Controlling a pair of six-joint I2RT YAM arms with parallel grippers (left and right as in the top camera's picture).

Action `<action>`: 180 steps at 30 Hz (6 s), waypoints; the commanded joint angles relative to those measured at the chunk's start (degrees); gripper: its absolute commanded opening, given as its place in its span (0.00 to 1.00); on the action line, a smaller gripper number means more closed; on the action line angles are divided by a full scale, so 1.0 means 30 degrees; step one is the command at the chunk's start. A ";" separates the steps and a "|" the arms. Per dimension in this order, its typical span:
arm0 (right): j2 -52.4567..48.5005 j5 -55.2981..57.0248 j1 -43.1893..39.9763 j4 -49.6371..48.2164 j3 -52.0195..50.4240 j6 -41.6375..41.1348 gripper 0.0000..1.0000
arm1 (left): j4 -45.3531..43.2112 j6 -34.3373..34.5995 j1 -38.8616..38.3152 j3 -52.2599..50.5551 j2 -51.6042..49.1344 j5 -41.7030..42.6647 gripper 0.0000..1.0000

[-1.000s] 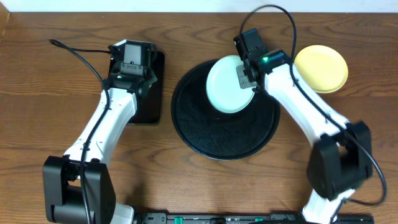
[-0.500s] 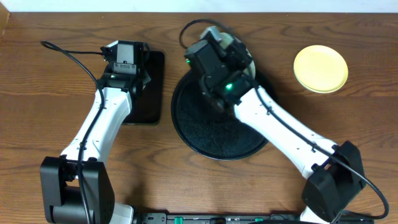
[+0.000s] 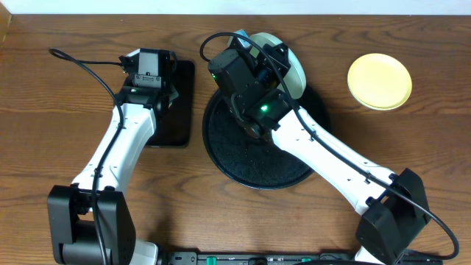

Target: Clean dirty plates on tray and stack at the side

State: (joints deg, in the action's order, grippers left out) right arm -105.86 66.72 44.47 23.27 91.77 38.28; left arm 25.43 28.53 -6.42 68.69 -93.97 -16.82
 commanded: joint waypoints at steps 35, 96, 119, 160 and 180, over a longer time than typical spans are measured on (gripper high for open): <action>0.0226 -1.8542 -1.1001 0.5311 0.0117 -1.5992 0.01 | 0.0153 0.0168 0.0080 -0.0080 -0.0117 -0.0131 0.08; 0.2754 -2.7314 -1.3092 0.9158 -0.0007 -1.9030 0.60 | -0.2827 -0.0721 0.2120 -0.0051 -0.4233 0.4124 0.66; 1.0338 -2.1937 -0.7439 1.3085 -0.0022 -1.6451 0.99 | 0.1690 -0.0707 0.2120 -0.0036 0.8291 0.4116 0.78; 1.0564 -1.9300 -0.5224 1.3012 -0.2514 -1.7456 0.99 | 0.1807 -0.0707 0.2120 -0.0036 0.8247 0.4116 0.80; 2.1194 -2.4458 -1.0550 -0.5304 -2.1784 -1.5803 0.99 | 0.1807 -0.0707 0.2120 -0.0036 0.8247 0.4116 0.81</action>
State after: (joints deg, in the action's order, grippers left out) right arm -46.76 -2.02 14.83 10.37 30.96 -10.15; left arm 30.85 26.96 -0.21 68.49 -69.32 -4.40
